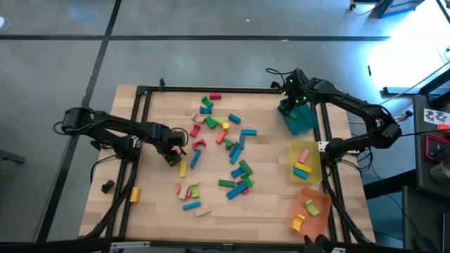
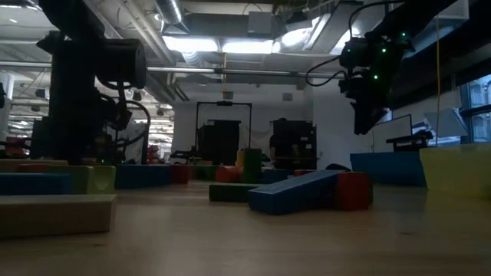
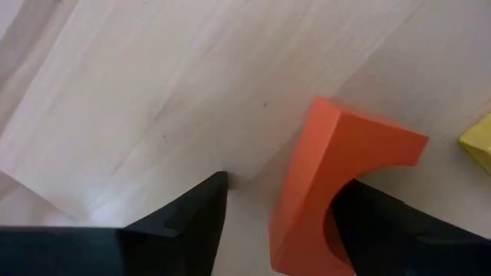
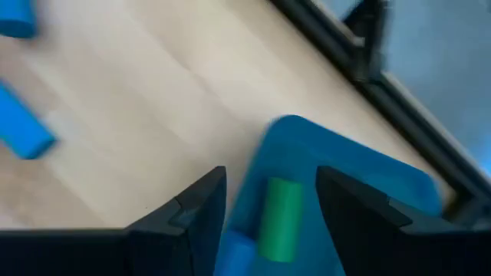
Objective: Sort blocks by size
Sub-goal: Put the orange arch block into the orange bin
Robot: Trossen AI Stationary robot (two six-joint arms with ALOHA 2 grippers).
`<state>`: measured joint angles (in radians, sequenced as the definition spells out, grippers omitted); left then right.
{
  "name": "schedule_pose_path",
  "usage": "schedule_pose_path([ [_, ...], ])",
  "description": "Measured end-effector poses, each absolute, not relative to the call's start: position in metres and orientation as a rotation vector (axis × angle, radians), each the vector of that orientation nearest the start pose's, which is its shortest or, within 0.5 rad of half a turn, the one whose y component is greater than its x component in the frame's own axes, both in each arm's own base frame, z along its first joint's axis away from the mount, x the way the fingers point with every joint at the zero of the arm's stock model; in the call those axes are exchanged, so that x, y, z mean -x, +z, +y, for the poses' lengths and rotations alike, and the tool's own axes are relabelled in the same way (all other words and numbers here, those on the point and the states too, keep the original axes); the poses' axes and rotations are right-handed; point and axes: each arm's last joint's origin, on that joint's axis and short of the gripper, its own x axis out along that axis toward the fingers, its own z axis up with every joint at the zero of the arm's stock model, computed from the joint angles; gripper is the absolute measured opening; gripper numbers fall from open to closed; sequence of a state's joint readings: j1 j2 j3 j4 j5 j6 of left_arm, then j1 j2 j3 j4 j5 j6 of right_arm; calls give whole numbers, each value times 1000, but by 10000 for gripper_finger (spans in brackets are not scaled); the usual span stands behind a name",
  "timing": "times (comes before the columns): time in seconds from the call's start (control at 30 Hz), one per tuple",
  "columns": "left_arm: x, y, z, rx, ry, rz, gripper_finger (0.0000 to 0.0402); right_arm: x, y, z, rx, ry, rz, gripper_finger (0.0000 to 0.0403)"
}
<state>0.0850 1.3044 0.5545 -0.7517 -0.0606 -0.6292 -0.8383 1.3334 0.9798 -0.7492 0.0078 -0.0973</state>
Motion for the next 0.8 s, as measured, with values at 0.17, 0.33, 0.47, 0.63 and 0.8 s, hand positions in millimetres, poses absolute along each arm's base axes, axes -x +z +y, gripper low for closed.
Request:
schedule_pose_path([
  [0.17, -177, 138, 17, 519, 594, 1397, 142, -173, 246, -186, -429, -572, 1001, 204],
  [0.33, -185, 139, 18, 538, 595, 1309, 48, -187, 251, -181, -422, -379, 875, 204],
  [0.47, -193, 143, 19, 562, 556, 1198, 37, -208, 259, -170, -364, -256, 761, 204],
  [0.63, -213, 161, 20, 584, 466, 928, 37, -233, 267, -150, -418, -208, 655, 204],
  [0.8, -237, 188, 23, 542, 343, 571, 41, -251, 271, -127, -570, -207, 611, 204],
])
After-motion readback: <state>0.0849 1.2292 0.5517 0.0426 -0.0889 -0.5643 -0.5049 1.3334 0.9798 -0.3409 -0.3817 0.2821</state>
